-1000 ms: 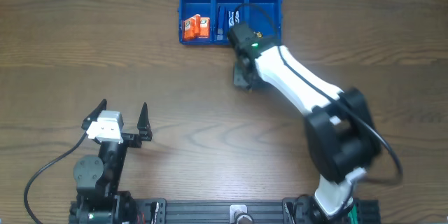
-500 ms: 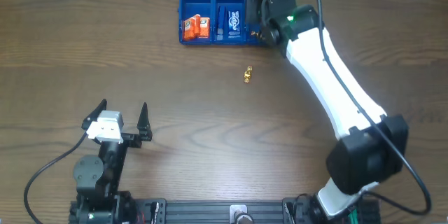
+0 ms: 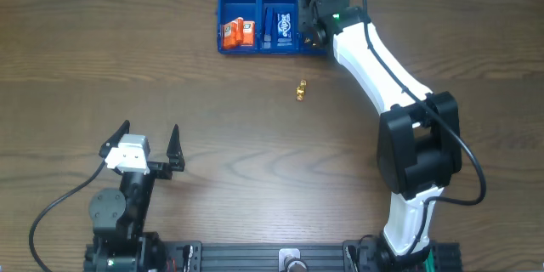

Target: Sort Candies Into Trays

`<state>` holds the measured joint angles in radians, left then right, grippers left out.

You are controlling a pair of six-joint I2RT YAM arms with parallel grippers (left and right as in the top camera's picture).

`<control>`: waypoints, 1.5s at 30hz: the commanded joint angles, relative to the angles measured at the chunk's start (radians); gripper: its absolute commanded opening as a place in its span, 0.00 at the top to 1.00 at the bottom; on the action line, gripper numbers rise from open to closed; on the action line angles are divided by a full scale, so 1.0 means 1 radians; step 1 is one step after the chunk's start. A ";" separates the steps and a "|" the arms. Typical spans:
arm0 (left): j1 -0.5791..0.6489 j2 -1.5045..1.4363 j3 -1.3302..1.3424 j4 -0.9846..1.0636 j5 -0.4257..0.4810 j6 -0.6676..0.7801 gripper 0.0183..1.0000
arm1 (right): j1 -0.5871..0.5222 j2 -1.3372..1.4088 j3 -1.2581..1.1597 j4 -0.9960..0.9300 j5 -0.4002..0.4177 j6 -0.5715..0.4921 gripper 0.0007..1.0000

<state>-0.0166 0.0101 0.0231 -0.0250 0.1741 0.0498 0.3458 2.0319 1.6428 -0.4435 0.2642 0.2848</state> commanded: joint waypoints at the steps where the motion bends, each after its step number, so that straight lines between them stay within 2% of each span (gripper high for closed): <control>1: 0.003 -0.006 -0.018 -0.035 0.014 0.007 0.00 | -0.007 0.005 0.008 0.006 0.016 -0.010 0.03; 2: 0.003 -0.006 -0.018 -0.035 0.014 0.007 0.00 | -0.007 0.005 0.008 0.005 0.016 -0.010 0.00; 11: 0.003 -0.006 -0.018 -0.035 0.014 0.007 0.00 | -0.005 -0.007 0.011 -0.043 -0.001 -0.002 0.00; 15: 0.003 -0.006 -0.018 -0.035 0.014 0.007 0.00 | -0.005 -0.051 0.066 -0.191 -0.007 -0.001 0.00; 16: 0.003 -0.006 -0.018 -0.035 0.014 0.007 0.00 | -0.005 -0.063 0.080 -0.252 -0.019 0.004 0.00; 20: 0.003 -0.006 -0.018 -0.035 0.014 0.007 0.00 | 0.006 -0.092 0.092 -0.469 -0.173 0.008 0.00; 23: 0.003 -0.006 -0.018 -0.035 0.014 0.007 0.00 | 0.021 -0.089 0.069 -0.560 -0.224 0.097 0.00; 26: 0.003 -0.006 -0.018 -0.035 0.014 0.007 0.00 | 0.043 -0.089 0.010 -0.538 -0.241 0.159 0.00; 33: 0.003 -0.006 -0.018 -0.035 0.014 0.007 0.00 | 0.094 -0.087 -0.150 -0.385 -0.240 0.192 0.00; 37: 0.003 -0.006 -0.018 -0.035 0.014 0.007 0.00 | 0.100 -0.075 -0.223 -0.327 -0.210 0.252 0.00; 45: 0.003 -0.006 -0.018 -0.035 0.014 0.007 0.00 | 0.107 -0.009 -0.261 -0.242 -0.210 0.251 0.00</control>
<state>-0.0166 0.0101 0.0231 -0.0250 0.1741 0.0498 0.4469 1.9953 1.3945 -0.6918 0.0402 0.5156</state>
